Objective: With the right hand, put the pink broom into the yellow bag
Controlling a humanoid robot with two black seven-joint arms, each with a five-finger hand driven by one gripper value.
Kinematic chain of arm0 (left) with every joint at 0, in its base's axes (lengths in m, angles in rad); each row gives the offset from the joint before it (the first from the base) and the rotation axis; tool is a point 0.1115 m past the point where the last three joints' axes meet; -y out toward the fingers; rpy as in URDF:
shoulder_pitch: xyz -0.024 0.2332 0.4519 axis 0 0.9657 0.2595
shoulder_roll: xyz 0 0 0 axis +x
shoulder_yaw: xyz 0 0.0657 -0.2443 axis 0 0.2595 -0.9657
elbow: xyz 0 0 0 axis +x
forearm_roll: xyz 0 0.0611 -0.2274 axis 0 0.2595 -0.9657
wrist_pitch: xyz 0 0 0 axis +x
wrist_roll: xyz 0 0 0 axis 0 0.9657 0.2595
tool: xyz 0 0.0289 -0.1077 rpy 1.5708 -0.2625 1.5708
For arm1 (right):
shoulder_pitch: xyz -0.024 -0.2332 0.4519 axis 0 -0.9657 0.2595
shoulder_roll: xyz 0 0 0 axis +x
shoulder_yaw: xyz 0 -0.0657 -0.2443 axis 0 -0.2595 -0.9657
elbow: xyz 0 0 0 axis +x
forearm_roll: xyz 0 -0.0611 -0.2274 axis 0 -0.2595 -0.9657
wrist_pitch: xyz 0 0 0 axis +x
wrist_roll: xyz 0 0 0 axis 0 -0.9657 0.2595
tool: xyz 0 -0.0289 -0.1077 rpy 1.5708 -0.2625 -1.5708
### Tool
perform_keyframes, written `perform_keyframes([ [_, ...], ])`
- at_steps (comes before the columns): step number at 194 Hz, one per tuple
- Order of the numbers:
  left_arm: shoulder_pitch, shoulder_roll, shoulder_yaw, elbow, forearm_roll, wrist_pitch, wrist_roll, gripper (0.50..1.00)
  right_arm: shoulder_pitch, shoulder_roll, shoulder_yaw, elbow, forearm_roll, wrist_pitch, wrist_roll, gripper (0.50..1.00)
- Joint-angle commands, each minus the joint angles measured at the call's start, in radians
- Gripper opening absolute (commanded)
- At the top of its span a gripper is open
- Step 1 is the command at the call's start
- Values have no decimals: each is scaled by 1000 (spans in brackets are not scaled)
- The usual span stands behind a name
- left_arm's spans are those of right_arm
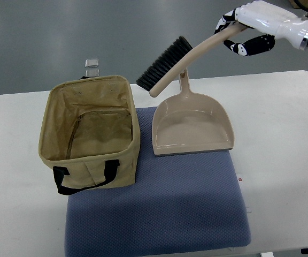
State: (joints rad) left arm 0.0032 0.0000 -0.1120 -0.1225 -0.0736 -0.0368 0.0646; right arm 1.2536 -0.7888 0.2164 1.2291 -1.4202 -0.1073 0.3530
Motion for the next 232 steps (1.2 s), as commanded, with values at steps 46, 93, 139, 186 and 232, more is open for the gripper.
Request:
perform_keyframes([
  [46,0,0,0,0,0,0,0,1000,66,241,-12,-54,-46,5,-12,500],
  [93,0,0,0,0,0,0,1,1000,63,384,-38,-115,-114,8,-12,500],
  [139,0,0,0,0,0,0,0,1000,52,471,-54,-171,-128,6,-12,500],
  [186,0,0,0,0,0,0,0,1000,29,482,-46,-172,-112,5,-6,907],
  [232,0,0,2,0,0,0,0,1000,23,464,-22,-172,-83,8,-6,926],
])
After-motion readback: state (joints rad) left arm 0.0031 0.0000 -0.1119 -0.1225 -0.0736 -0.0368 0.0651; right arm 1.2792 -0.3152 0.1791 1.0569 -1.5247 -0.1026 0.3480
